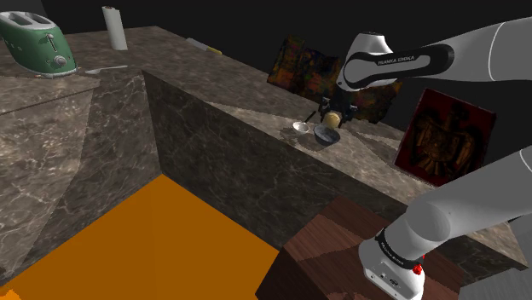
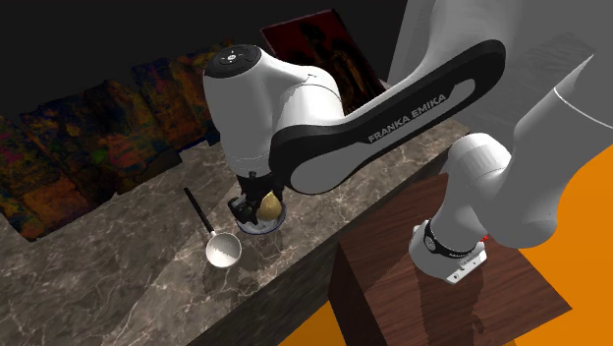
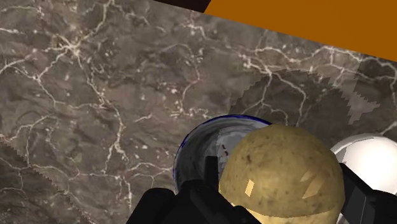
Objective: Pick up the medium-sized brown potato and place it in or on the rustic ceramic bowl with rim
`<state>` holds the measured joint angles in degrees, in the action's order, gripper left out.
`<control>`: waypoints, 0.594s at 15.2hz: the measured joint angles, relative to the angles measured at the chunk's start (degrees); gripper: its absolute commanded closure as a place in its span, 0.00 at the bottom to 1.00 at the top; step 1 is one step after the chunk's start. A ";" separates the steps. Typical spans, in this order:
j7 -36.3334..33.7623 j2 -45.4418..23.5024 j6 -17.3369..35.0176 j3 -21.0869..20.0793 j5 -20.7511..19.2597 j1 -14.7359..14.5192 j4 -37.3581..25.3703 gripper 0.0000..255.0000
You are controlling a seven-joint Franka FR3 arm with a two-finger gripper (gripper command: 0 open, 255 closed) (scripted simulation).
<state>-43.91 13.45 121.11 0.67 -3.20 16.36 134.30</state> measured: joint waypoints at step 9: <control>0.00 -0.03 0.06 0.00 0.00 0.00 0.01 0.00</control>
<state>-43.91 13.41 121.16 0.67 -3.20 16.36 134.31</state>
